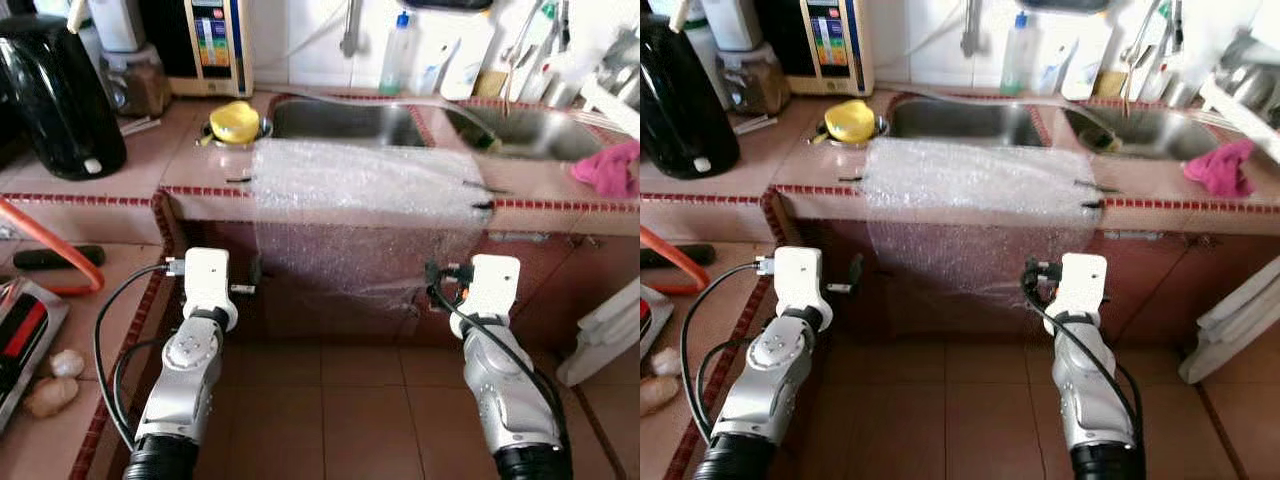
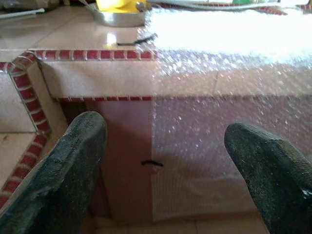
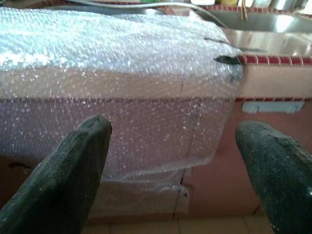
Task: Kitchen organization
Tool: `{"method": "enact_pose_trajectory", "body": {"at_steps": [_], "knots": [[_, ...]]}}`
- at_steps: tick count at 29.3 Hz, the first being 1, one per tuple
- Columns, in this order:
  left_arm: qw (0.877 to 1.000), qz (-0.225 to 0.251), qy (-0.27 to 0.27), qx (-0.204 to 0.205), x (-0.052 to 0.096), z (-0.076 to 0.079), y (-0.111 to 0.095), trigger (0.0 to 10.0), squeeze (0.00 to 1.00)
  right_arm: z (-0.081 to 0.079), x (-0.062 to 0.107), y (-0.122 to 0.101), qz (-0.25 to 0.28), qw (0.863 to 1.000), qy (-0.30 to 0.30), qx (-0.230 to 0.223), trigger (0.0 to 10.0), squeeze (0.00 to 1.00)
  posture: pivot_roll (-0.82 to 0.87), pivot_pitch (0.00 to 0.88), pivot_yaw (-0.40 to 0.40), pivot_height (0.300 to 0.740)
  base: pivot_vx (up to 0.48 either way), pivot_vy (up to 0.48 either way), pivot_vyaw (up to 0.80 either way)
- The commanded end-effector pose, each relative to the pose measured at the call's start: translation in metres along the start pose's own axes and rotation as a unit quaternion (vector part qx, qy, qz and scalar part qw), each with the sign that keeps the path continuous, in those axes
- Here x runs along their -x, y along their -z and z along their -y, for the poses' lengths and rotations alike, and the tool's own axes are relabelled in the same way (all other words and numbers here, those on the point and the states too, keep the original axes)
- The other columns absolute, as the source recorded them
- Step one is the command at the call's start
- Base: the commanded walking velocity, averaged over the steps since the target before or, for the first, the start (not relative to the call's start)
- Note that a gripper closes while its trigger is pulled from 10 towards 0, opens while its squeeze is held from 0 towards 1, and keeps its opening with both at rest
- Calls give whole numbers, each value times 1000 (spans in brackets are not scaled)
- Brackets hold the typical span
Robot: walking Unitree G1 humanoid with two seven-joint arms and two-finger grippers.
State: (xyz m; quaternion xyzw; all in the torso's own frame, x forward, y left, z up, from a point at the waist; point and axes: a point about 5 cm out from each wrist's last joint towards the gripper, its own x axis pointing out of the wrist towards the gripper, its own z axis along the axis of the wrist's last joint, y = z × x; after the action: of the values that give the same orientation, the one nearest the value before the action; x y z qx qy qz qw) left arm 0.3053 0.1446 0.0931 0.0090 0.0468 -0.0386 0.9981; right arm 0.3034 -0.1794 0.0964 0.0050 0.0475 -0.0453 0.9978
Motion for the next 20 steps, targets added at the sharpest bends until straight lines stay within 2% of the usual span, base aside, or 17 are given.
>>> {"method": "enact_pose_trajectory", "body": {"at_steps": [1, 8, 10, 12, 13, 20], "knots": [[1000, 3, 10, 8, -3, 5, -2, 10000, 0, 8, 0, 0, -1, 1000, 14, 4, 10000, 0, 20, 0, -26, 740, 0, -480, 0], [1000, 0, 8, 6, -4, 4, -1, 10000, 0, 8, 1, 1, -2, 1000, 16, 4, 10000, 0, 16, 0, -23, 740, 0, -431, 0], [1000, 2, -5, 16, -4, 3, -1, 10000, 0, 8, 2, 1, -3, 1000, 16, 11, 10000, 0, 14, 0, -21, 740, 0, 0, 0], [1000, 4, -11, 11, -4, 1, -1, 10000, 0, 8, 2, 2, -5, 1000, 15, 7, 10000, 0, 13, 0, -19, 740, 0, 0, 0], [1000, 3, -17, 6, -5, 0, -1, 10000, 0, 7, 3, 3, -7, 1000, 9, -10, 10000, 0, 13, 0, -19, 740, 0, 0, 0], [999, 6, -44, -5, -6, -7, -2, 10000, 0, -4, 4, 1, -1, 1000, -22, -15, 10000, 0, 14, 0, -15, 740, 0, 0, 0]]}}
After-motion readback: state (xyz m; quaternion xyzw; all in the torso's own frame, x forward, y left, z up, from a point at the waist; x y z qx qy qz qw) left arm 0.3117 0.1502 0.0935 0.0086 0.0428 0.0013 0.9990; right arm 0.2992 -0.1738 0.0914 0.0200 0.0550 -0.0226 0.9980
